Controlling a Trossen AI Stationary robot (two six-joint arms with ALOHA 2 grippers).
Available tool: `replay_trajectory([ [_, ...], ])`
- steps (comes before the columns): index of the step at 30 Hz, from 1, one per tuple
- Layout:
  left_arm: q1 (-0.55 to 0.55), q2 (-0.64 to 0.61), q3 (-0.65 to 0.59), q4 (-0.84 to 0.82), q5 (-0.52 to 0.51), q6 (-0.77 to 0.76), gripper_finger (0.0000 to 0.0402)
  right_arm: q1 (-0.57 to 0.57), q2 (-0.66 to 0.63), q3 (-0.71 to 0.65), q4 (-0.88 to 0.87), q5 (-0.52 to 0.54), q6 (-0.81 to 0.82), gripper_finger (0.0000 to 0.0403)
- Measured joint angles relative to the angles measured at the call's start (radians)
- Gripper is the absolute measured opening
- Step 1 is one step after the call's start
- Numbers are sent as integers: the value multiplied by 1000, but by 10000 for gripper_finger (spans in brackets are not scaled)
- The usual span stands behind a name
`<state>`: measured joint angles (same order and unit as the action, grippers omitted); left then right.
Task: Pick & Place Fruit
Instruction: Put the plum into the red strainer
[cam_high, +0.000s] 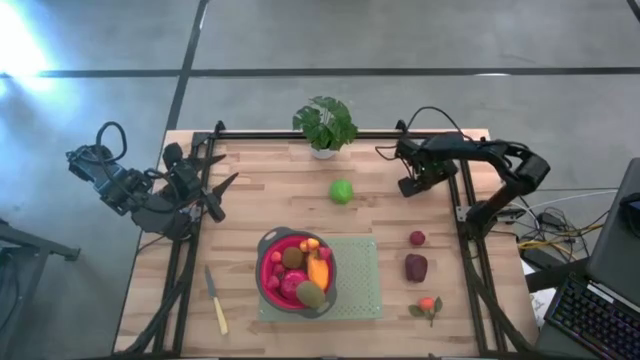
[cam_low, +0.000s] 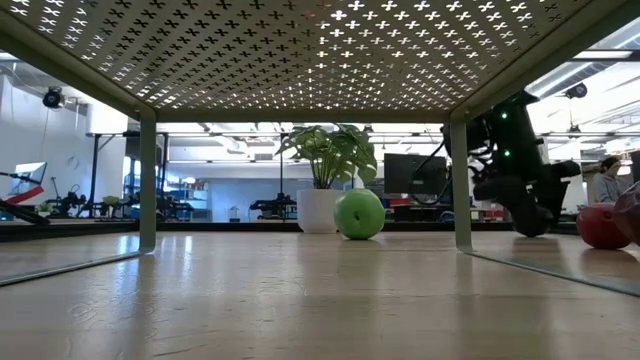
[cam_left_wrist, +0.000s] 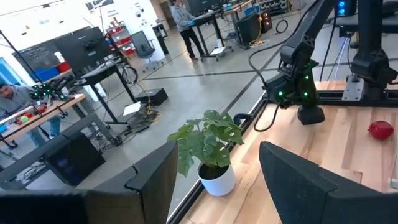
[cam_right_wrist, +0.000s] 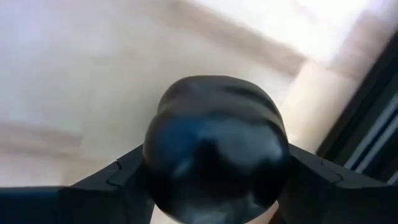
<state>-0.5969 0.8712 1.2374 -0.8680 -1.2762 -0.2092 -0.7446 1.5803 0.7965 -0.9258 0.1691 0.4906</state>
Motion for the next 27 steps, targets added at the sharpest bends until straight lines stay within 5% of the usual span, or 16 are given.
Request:
replay_trajectory([
  [5, 0, 1, 0, 0, 11, -6, 232, 57, -11, 0, -1, -8, 1, 224],
  [12, 0, 3, 0, 0, 30, -9, 232, 166, -73, 0, -6, -13, 23, 237],
  [27, 0, 3, 0, 43, 38, -52, 232, 387, -497, 35, 105, -17, 90, 240],
])
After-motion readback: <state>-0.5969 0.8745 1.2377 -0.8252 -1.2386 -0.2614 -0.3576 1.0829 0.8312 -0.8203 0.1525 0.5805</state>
